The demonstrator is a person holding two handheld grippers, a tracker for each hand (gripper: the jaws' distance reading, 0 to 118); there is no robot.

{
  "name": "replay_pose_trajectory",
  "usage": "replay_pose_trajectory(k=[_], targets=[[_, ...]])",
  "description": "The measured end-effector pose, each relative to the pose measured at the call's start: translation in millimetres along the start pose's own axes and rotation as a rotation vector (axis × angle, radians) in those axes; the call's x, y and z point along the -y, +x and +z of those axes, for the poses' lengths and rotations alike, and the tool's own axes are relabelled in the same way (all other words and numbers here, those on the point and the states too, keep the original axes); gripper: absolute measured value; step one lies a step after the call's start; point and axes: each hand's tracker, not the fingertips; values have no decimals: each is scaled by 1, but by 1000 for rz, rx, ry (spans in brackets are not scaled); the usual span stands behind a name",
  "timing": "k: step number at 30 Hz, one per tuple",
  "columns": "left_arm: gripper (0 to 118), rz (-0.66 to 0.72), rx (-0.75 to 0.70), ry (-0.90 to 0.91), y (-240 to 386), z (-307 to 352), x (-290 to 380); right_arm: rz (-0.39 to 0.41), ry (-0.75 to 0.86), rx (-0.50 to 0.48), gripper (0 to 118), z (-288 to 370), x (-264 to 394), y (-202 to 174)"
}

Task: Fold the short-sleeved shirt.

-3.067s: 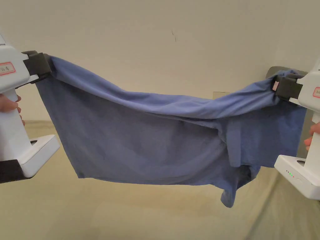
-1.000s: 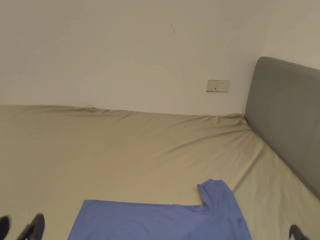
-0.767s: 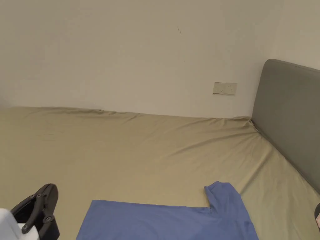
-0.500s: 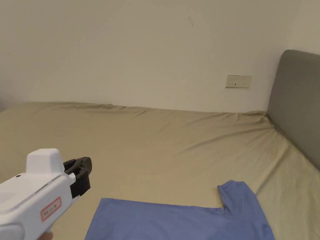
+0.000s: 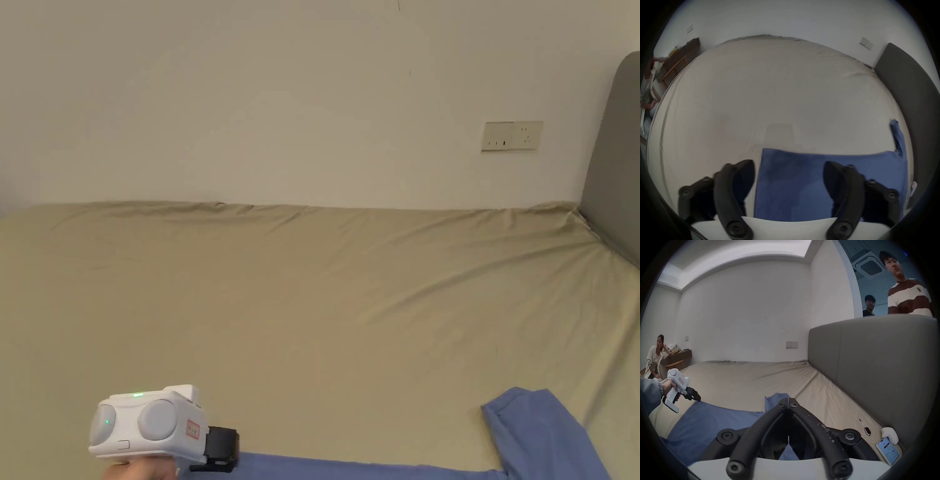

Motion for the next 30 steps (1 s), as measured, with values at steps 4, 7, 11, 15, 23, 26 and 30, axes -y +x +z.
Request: replay_pose_trajectory(k=[4, 7, 11, 15, 23, 26, 30], targets=[[80, 37, -27, -19, 1, -10, 8, 4, -53, 0, 1, -19, 16, 0], [77, -17, -40, 13, 11, -1, 15, 16, -84, -12, 1, -32, 24, -3], [15, -61, -13, 32, 14, 16, 19, -24, -155, -57, 24, -63, 19, -3], [1, -82, 27, 125, 21, 34, 27, -33, -320, -87, 114, -130, 7, 6], [1, -98, 57, 184, 19, 51, 45, -39, -709, -56, 94, -288, 45, 13], [1, -83, 71, 179, 18, 51, 47, -39, -798, -60, 84, -306, 63, 6], [1, -91, 63, 181, 23, 52, 53, -8, -743, -50, 36, -297, 61, 1]])
